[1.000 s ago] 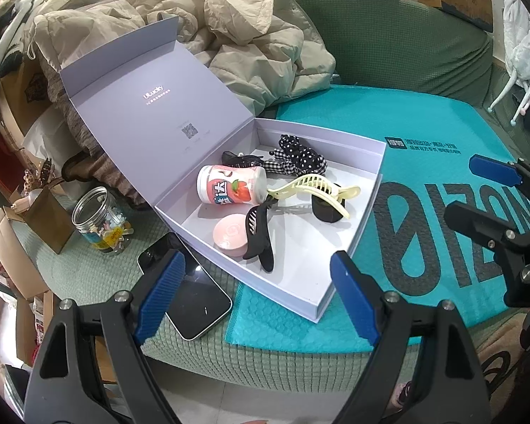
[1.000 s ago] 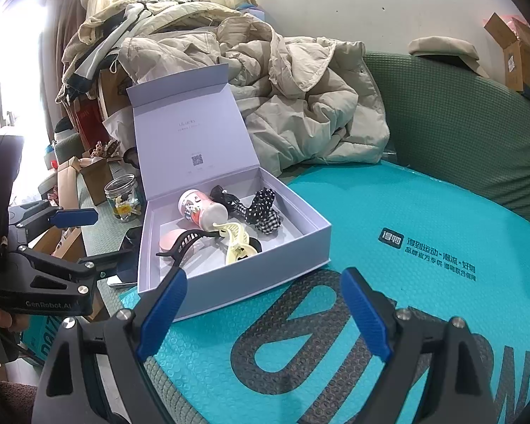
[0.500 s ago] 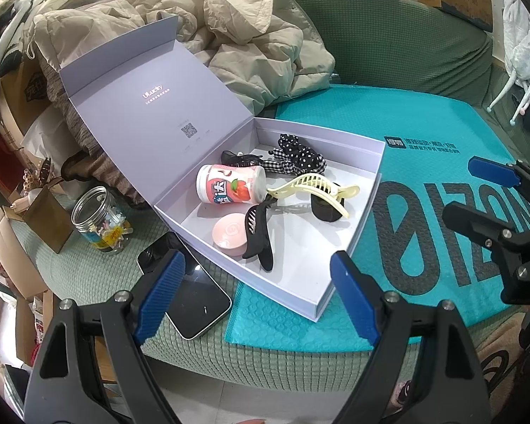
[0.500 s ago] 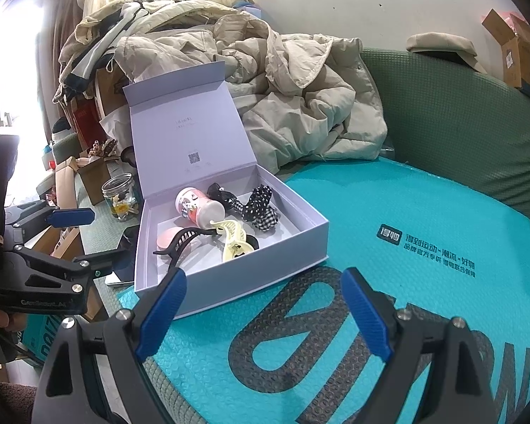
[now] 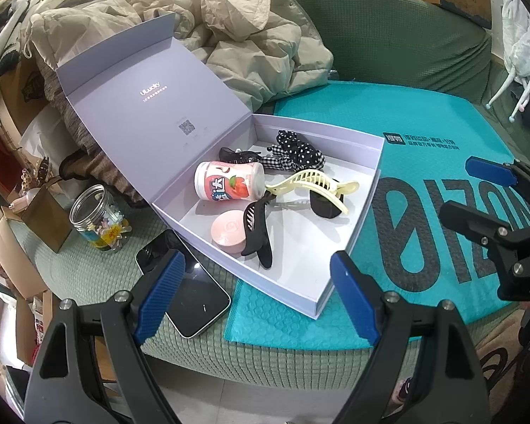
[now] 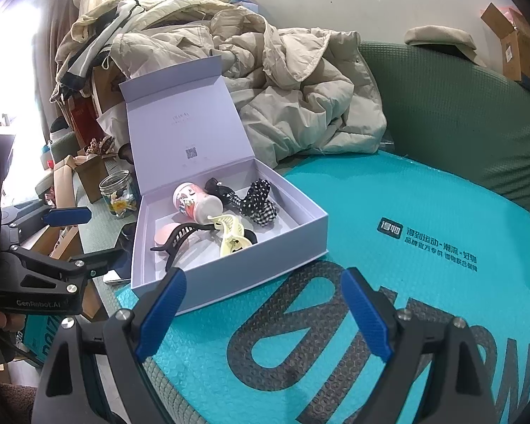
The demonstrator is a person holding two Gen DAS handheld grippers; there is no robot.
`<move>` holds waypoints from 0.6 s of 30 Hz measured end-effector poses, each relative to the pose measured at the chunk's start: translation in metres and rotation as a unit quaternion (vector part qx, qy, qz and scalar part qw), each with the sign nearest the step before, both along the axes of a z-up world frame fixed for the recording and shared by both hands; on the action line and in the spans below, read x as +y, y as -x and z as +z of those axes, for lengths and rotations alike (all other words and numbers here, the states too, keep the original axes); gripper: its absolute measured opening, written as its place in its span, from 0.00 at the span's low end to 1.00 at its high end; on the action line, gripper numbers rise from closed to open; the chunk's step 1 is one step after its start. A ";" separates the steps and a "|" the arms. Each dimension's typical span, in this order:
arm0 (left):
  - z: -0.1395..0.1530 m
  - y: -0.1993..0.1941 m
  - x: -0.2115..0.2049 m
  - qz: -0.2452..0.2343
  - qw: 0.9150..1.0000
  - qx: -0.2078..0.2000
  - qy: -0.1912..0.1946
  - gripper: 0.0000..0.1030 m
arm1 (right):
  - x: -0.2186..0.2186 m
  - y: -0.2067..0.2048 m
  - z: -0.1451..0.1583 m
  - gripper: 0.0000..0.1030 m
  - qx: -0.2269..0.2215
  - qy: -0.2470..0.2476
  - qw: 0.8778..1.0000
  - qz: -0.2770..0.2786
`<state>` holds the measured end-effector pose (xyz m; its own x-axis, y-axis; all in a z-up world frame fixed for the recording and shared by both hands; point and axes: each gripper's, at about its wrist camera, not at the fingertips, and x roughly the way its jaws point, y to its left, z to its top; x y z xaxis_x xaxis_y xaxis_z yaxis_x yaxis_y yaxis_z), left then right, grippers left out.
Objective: Organize objects
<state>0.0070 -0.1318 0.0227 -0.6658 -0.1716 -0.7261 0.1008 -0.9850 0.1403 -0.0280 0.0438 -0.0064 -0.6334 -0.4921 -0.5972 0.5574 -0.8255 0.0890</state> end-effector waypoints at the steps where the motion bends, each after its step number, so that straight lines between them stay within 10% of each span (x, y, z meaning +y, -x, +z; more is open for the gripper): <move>1: 0.000 0.000 0.000 0.000 1.000 0.000 0.001 0.81 | 0.000 0.000 0.000 0.88 0.000 -0.001 1.000 0.000; 18: -0.002 0.002 -0.003 -0.011 1.000 -0.007 0.002 0.81 | -0.001 0.002 -0.005 0.88 -0.010 -0.003 1.000 -0.003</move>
<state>0.0046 -0.1349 0.0204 -0.6591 -0.1603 -0.7347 0.0773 -0.9863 0.1458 -0.0301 0.0427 -0.0115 -0.6244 -0.4849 -0.6124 0.5515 -0.8289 0.0941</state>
